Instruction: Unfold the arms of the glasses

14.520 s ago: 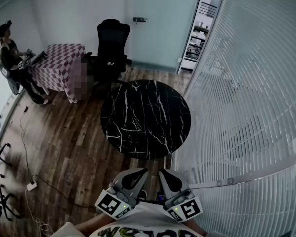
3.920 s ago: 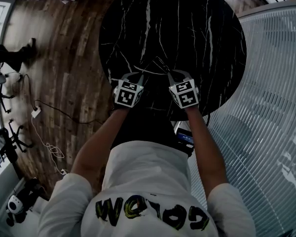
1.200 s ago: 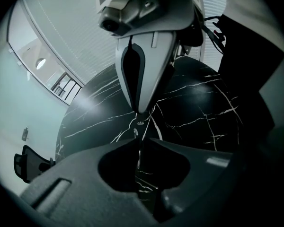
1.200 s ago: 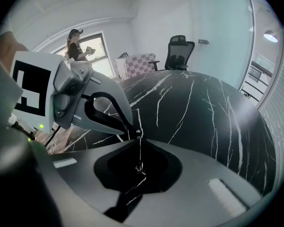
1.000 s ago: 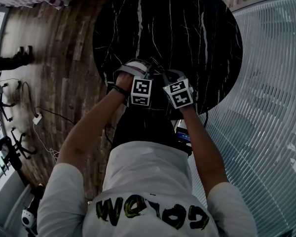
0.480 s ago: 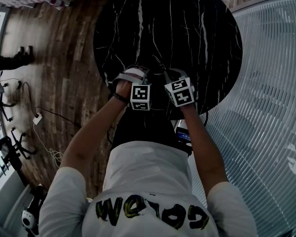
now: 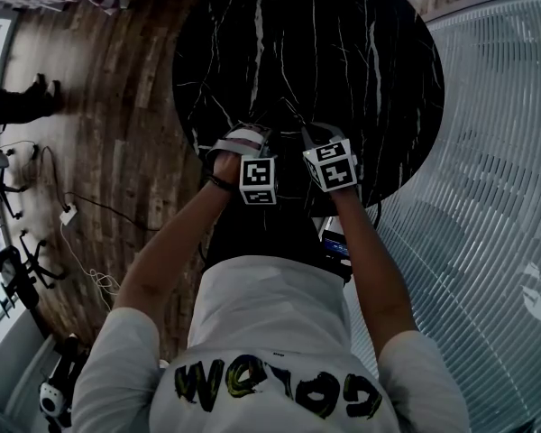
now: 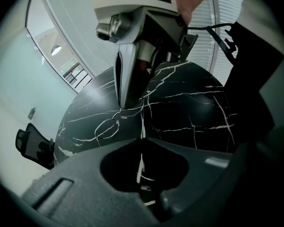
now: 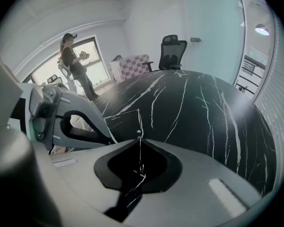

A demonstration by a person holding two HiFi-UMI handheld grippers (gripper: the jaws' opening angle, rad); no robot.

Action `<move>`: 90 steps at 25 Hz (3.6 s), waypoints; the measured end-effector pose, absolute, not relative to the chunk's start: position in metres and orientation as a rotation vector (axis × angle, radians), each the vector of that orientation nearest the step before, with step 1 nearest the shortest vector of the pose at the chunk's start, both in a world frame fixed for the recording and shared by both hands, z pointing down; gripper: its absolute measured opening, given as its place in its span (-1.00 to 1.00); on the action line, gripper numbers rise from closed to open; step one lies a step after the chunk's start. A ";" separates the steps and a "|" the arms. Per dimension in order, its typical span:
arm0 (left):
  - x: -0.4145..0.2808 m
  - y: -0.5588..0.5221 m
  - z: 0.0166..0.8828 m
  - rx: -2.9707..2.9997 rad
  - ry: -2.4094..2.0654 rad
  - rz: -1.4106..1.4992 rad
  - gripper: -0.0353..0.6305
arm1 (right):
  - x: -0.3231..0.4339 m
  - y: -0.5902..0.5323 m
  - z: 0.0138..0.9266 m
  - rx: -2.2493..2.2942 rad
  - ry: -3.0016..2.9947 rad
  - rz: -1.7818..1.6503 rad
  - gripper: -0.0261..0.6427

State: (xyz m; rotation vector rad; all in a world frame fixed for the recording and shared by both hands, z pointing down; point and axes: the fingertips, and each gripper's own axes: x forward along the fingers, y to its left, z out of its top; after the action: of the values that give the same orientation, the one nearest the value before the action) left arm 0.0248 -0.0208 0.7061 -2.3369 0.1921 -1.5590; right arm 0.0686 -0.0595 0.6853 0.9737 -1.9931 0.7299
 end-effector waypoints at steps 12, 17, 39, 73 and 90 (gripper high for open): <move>0.019 -0.007 0.709 -2.405 0.290 -1.577 -0.86 | 0.065 -0.060 0.685 0.992 -1.994 0.763 -0.89; 0.019 -0.003 0.708 -2.428 0.321 -1.585 -0.86 | 0.066 -0.059 0.685 1.006 -1.992 0.782 -0.89; 0.025 0.020 0.706 -2.539 0.429 -1.595 -0.85 | 0.071 -0.053 0.686 1.065 -1.970 0.849 -0.89; 0.026 0.025 0.710 -2.571 0.450 -1.568 -0.62 | 0.078 -0.052 0.683 1.039 -1.982 0.777 -0.69; 0.023 0.005 0.616 -2.723 0.693 -1.326 -0.57 | 0.100 -0.052 0.588 1.143 -2.101 0.642 -0.74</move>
State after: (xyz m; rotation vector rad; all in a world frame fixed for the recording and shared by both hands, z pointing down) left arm 0.0235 0.0051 0.6162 -2.7230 0.6931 -1.3255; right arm 0.0995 -0.0516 0.5876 1.1429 -2.1006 0.6417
